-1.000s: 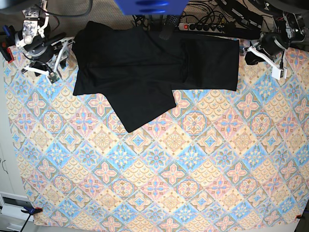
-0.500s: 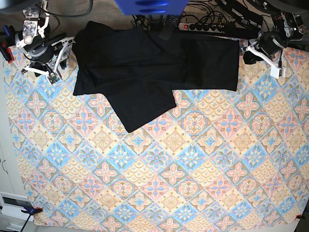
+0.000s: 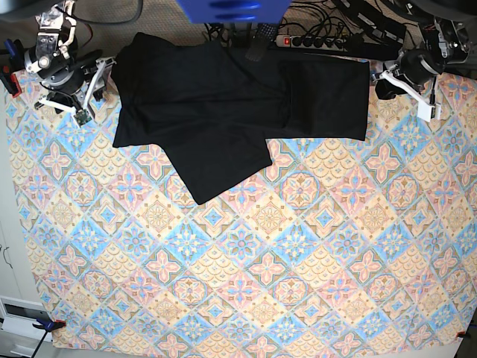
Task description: Fold the T-shirt properly
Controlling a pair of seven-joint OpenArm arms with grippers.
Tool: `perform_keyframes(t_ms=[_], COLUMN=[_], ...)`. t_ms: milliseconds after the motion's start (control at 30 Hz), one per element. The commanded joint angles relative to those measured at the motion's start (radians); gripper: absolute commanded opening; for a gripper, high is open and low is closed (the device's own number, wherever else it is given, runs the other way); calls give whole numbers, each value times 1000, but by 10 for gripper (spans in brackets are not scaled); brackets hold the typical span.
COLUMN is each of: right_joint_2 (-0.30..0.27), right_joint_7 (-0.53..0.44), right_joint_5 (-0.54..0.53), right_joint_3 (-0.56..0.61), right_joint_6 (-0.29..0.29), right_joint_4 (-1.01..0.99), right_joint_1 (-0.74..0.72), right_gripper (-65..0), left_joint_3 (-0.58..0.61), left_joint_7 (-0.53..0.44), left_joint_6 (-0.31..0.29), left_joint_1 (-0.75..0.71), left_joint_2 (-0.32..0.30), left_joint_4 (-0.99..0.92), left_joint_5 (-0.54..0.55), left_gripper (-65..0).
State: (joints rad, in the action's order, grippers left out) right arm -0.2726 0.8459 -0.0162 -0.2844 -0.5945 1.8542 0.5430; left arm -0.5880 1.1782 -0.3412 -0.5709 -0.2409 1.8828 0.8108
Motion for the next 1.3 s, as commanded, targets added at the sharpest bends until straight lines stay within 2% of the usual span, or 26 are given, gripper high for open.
perform_keyframes(t_ms=[0,267,467,733,833,1067,1267], right_joint_2=[-17,-18,-18,-17,-17,-14,0], right_joint_7=[6,111,112,111,118,163,160], right_joint_5=[-37,-433,-532,-538,-538,-534,-379], right_joint_3=[-6,-9,-3,-3,6,161,290], right_joint_6=[3,3,3,3,3,3,3], right_joint_4=[-3,-51,-100,-17,19,-18,-149], right_joint_1=[-4,-93,-94,-96,-154,-354,-452], right_gripper=[-386,-312,-312,-312,-312,-312,-312], left_joint_3=[-3,-3,-3,-5,-3,-3,-7], left_joint_7=[-11,-11,-11,-11,-11,-11,-11], left_joint_6=[-3,-3,-3,-3,-3,-3,-2], left_joint_1=[-4,-7,-7,-7,-7,-7,-7], left_joint_2=[-11,-11,-11,-11,-11,-11,-11], left_joint_4=[14,14,14,14,14,14,14], left_joint_5=[9,9,9,9,9,9,9], left_gripper=[-643,-643,-643,-643,-643,-643,-643])
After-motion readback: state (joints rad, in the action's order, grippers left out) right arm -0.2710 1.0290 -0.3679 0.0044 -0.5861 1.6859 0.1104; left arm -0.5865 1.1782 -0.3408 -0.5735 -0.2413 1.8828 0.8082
